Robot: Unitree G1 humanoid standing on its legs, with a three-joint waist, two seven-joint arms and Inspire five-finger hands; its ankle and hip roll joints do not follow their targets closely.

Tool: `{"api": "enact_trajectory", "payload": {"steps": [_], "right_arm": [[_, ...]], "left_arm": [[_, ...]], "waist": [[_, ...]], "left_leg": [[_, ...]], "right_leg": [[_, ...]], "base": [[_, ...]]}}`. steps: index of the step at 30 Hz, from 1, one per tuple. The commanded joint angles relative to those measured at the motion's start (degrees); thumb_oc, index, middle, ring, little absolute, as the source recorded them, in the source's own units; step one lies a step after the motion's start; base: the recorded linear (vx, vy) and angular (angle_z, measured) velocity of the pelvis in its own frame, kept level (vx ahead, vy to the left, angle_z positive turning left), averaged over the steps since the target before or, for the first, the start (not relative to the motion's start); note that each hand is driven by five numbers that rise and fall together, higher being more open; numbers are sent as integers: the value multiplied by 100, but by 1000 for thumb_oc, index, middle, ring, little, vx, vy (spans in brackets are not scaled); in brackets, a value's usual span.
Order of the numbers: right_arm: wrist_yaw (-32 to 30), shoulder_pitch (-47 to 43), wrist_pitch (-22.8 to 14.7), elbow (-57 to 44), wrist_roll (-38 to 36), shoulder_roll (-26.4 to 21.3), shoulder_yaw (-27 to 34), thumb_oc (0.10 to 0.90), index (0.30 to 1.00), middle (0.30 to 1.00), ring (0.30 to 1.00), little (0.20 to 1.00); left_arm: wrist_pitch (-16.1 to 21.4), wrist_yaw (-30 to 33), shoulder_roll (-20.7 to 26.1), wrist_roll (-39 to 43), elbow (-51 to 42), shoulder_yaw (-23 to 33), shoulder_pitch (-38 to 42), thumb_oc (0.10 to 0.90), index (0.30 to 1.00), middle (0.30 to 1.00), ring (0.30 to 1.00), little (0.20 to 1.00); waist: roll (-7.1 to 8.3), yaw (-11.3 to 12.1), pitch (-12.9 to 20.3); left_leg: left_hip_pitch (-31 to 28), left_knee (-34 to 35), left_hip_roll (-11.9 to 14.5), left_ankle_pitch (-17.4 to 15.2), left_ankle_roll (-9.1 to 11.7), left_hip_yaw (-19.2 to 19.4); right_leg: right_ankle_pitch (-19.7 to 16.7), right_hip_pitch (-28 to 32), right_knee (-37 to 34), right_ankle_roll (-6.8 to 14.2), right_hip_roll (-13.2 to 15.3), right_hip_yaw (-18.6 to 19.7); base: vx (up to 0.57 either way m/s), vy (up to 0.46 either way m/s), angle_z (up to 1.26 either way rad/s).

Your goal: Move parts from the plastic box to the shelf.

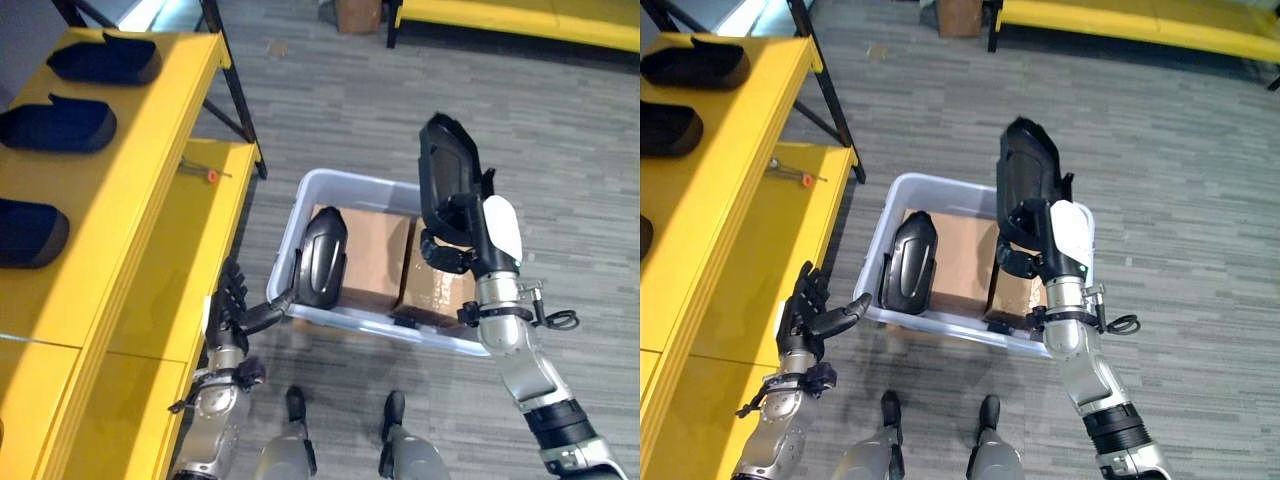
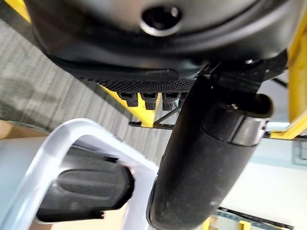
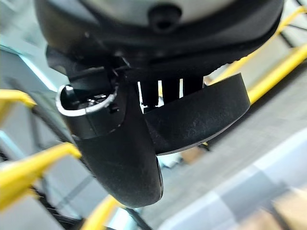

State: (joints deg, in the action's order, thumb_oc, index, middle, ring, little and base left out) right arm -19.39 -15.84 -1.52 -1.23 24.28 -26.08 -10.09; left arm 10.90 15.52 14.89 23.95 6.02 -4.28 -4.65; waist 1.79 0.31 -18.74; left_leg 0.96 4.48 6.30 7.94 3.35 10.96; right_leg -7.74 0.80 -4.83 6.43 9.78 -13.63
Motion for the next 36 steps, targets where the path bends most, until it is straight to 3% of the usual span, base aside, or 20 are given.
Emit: {"api": "enact_trajectory", "payload": {"steps": [1,3,5,7,11,14,15,16,17,19,20,21,24,25,27,30,31,36], "right_arm": [[-222,-389,-738,-555,154,-110,26,400,300,300,300,300],[-162,-514,-799,-694,100,-113,-63,400,300,300,300,300],[-79,-931,-914,-742,16,-141,-384,400,300,300,300,300],[-99,-1016,-935,-735,-16,-148,-437,400,300,300,300,300],[-162,-1295,-988,-780,-8,-204,-632,400,300,300,300,300],[-261,-1287,-981,-916,66,-309,-581,400,300,300,300,300],[-338,-1242,-973,-1053,103,-374,-506,400,300,300,300,300],[-338,-1241,-972,-1053,103,-374,-506,400,300,300,300,300],[-404,-1213,-963,-1143,127,-412,-485,400,300,300,300,300],[-409,-1166,-961,-1188,104,-395,-477,400,300,300,300,300],[-408,-1158,-960,-1194,105,-395,-473,400,300,300,300,300],[-408,-1116,-975,-1250,81,-383,-460,400,300,300,300,300],[-411,-972,-941,-1323,93,-395,-383,400,300,300,300,300],[-423,-865,-938,-1370,110,-386,-295,400,300,300,300,300],[-427,-727,-944,-1483,130,-394,-130,400,300,300,300,300],[-355,-618,-922,-1485,181,-363,-102,400,300,300,300,300],[-299,-520,-913,-1516,154,-327,-56,400,300,300,300,300],[-158,-449,-898,-1521,178,-236,-93,400,300,300,300,300]], "left_arm": [[413,-102,356,-306,-260,-1,-38,900,1000,1000,1000,1000],[412,-100,352,-280,-281,34,-124,900,1000,1000,1000,1000],[435,-93,336,-235,-346,65,-250,900,1000,1000,1000,1000],[436,-104,311,-209,-361,59,-290,900,1000,1000,1000,1000],[421,-171,223,-142,-417,5,-450,900,1000,1000,1000,1000],[396,-221,221,-139,-385,-83,-426,900,1000,1000,1000,1000],[394,-230,259,-157,-370,-135,-334,900,1000,1000,1000,1000],[394,-230,259,-157,-370,-135,-334,900,1000,1000,1000,1000],[434,-229,273,-127,-411,-184,-270,900,1000,1000,1000,1000],[447,-259,264,-116,-428,-230,-232,900,1000,1000,1000,1000],[447,-260,266,-117,-434,-233,-237,900,1000,1000,1000,1000],[442,-251,258,-99,-436,-261,-193,900,1000,1000,1000,1000],[428,-277,290,-107,-471,-343,-94,900,1000,1000,1000,1000],[437,-301,311,-132,-540,-323,-117,900,1000,1000,1000,1000],[411,-322,309,-112,-548,-299,-143,900,1000,1000,1000,1000],[411,-317,303,-92,-507,-288,-146,900,1000,1000,1000,1000],[411,-316,321,-76,-526,-223,-127,900,1000,1000,1000,1000],[420,-360,439,-216,-684,-168,-169,900,1000,1000,1000,1000]], "waist": [[133,128,1021],[109,176,1059],[60,353,1039],[21,385,1012],[-169,660,859],[-263,751,722],[-227,662,699],[-226,661,699],[-209,583,713],[-195,515,770],[-202,516,742],[-198,469,786],[-249,282,931],[-333,224,1048],[-366,205,1152],[-325,221,1169],[-269,263,1166],[-80,432,1138]], "left_leg": [[-165,-307,537,-622,273,-291],[-195,-368,624,-597,307,-304],[-104,-500,895,-337,479,-439],[-45,-537,987,-226,537,-519],[193,-510,1274,532,820,-859],[485,-426,1394,1098,872,-812],[531,-634,1528,993,790,-291],[535,-639,1527,990,789,-294],[437,-1047,1670,758,740,54],[208,-1333,1705,394,778,117],[250,-1377,1714,431,709,184],[108,-1573,1766,265,778,218],[-244,-1369,1964,236,846,647],[-435,-1017,1990,194,873,796],[-461,-611,1899,79,835,1009],[-493,-521,1631,-221,697,911],[-434,-630,1505,-364,651,871],[-261,-784,1119,-656,503,677]], "right_leg": [[795,-67,972,388,455,-177],[937,-42,1099,311,383,-207],[1158,32,1166,125,100,-326],[1188,71,1131,67,-9,-380],[1271,278,908,-89,-338,-719],[1268,356,814,-157,-322,-1114],[1270,328,833,-207,-210,-1422],[1272,326,835,-206,-209,-1423],[1243,252,908,-264,-92,-1655],[1309,268,972,-250,11,-1704],[1239,248,993,-283,35,-1821],[1315,268,1062,-250,102,-1844],[1249,245,1276,-175,430,-2271],[1174,206,1416,-95,597,-2424],[1046,214,1561,45,863,-2622],[870,224,1689,187,1139,-2647],[735,296,1701,247,1318,-2713],[439,484,1602,461,1671,-2903]], "base": [[-7,-66,-1],[-34,-137,0],[-110,-270,5],[-85,-171,4],[-121,-172,24],[-175,-83,65],[-153,-72,86],[-213,-84,150],[-148,-26,143],[-97,-19,105],[-12,2,90],[-66,51,98],[-26,168,81],[31,274,147],[55,272,154],[58,172,58],[79,227,51],[40,151,38]]}}
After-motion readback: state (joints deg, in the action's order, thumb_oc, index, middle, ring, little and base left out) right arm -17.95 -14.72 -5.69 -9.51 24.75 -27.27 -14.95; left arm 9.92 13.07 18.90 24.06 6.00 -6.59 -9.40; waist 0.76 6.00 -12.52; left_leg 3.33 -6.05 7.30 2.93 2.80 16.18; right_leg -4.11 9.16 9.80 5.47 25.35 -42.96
